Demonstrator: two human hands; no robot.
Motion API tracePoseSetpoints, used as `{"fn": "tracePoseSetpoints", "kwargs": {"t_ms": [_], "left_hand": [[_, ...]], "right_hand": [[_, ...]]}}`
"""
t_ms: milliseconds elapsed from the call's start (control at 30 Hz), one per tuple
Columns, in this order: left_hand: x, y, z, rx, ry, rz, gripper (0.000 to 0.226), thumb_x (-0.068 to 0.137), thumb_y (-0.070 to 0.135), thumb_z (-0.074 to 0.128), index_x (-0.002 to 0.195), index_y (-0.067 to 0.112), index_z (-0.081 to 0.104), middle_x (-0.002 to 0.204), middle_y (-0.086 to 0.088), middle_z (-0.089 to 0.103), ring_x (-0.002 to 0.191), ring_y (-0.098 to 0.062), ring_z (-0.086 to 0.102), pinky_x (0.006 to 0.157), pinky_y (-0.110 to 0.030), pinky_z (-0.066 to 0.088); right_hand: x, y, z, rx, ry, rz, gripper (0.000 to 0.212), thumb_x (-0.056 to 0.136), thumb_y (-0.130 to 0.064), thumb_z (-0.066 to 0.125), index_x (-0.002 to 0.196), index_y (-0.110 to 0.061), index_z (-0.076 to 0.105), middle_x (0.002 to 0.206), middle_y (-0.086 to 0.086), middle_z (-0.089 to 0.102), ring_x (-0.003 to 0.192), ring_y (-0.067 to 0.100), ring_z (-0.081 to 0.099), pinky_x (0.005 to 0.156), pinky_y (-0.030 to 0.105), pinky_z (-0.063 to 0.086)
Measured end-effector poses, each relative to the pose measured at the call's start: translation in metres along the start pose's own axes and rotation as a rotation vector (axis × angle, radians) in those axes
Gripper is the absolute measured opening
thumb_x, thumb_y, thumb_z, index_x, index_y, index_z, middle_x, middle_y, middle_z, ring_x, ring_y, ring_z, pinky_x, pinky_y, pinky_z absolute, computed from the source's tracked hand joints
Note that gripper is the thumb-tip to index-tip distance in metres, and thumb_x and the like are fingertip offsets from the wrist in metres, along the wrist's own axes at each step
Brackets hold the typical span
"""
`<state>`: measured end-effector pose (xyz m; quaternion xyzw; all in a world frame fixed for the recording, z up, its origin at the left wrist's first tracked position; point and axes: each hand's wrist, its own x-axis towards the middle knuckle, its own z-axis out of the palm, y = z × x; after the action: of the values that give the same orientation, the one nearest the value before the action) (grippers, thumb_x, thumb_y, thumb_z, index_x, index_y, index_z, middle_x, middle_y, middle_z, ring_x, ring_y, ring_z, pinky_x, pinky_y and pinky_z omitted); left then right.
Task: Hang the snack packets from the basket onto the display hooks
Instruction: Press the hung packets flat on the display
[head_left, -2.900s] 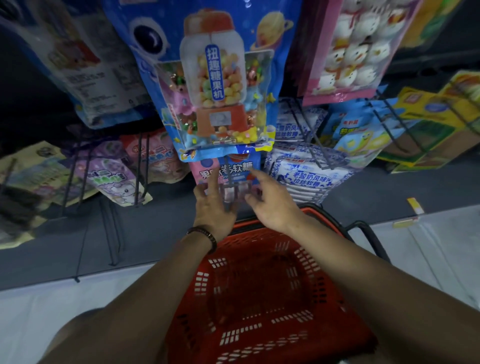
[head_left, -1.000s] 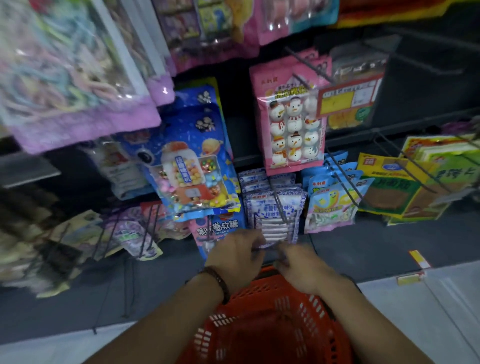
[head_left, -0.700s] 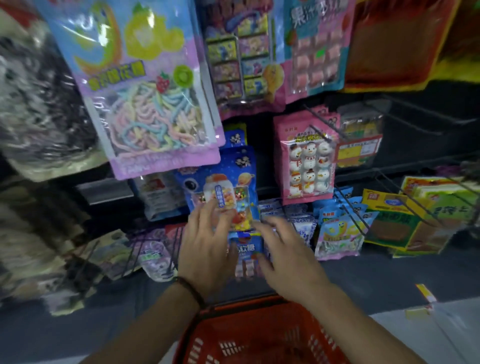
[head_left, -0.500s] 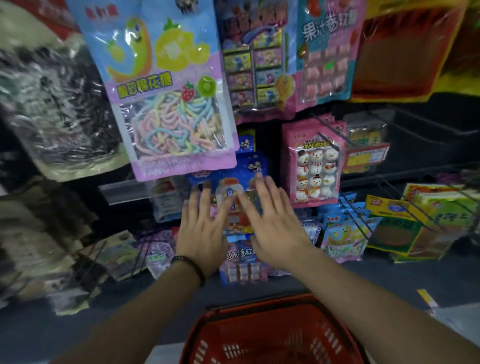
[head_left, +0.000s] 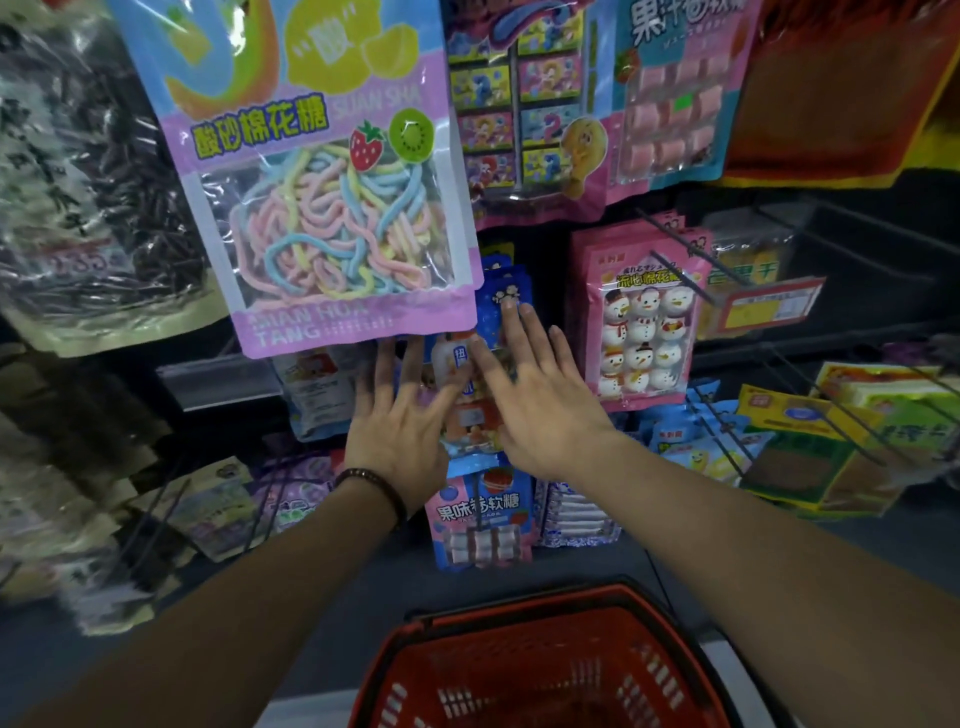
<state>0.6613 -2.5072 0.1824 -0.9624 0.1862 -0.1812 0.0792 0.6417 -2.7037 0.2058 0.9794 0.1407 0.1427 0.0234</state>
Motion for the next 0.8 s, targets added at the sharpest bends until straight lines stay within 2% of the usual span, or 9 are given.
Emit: {"fn": "tracePoseSetpoints", "kwargs": {"t_ms": [233,467,533,600,700,800], "left_hand": [[0.018,0.001,-0.003,-0.072,-0.048,-0.047,0.106,0.09,0.036,0.059,0.162,0.053,-0.018,0.177,-0.012,-0.01,0.161,-0.049,-0.009,0.126,-0.07,0.02],[0.007,-0.004,-0.005,-0.087,-0.038,-0.012,0.104,0.09,0.038,0.059,0.165,0.049,-0.013,0.177,-0.015,-0.011,0.162,-0.049,-0.013,0.13,-0.068,0.01],[-0.005,-0.007,-0.008,-0.067,-0.041,0.003,0.106,0.087,0.039,0.062,0.167,0.046,-0.007,0.177,-0.017,-0.016,0.161,-0.05,-0.015,0.13,-0.067,0.012],[-0.02,-0.007,-0.015,-0.065,-0.03,0.03,0.099,0.086,0.038,0.063,0.166,0.043,0.005,0.177,-0.019,-0.015,0.162,-0.05,-0.01,0.13,-0.066,0.013],[-0.049,-0.004,-0.033,-0.073,-0.076,0.088,0.085,0.095,0.04,0.057,0.163,0.039,0.008,0.178,-0.019,-0.001,0.163,-0.046,0.004,0.131,-0.06,0.017],[-0.078,-0.005,-0.055,-0.09,-0.05,0.159,0.076,0.097,0.039,0.058,0.162,0.03,0.021,0.172,-0.016,0.031,0.155,-0.042,0.034,0.123,-0.056,0.038]], "right_hand": [[0.018,0.008,0.004,0.04,-0.081,0.021,0.113,0.094,-0.036,0.069,0.168,-0.021,-0.015,0.166,0.023,-0.041,0.157,0.043,-0.031,0.131,0.062,0.004],[0.008,0.005,0.001,0.025,-0.089,0.018,0.11,0.097,-0.029,0.065,0.167,-0.021,-0.018,0.166,0.022,-0.04,0.159,0.042,-0.028,0.132,0.061,0.004],[-0.002,0.001,-0.005,0.007,-0.102,-0.002,0.111,0.096,-0.028,0.065,0.167,-0.02,-0.02,0.168,0.023,-0.036,0.159,0.043,-0.026,0.132,0.06,0.004],[-0.015,-0.004,-0.014,-0.01,-0.101,-0.023,0.11,0.094,-0.028,0.067,0.168,-0.017,-0.014,0.17,0.024,-0.03,0.161,0.043,-0.021,0.132,0.061,0.008],[-0.041,-0.016,-0.035,0.005,-0.102,-0.072,0.098,0.095,-0.029,0.066,0.168,-0.015,0.003,0.176,0.019,-0.01,0.164,0.039,-0.003,0.131,0.058,0.018],[-0.068,-0.032,-0.06,0.033,-0.071,-0.109,0.08,0.095,-0.026,0.063,0.162,-0.018,0.021,0.173,0.015,0.011,0.159,0.035,0.018,0.126,0.052,0.032]]}}
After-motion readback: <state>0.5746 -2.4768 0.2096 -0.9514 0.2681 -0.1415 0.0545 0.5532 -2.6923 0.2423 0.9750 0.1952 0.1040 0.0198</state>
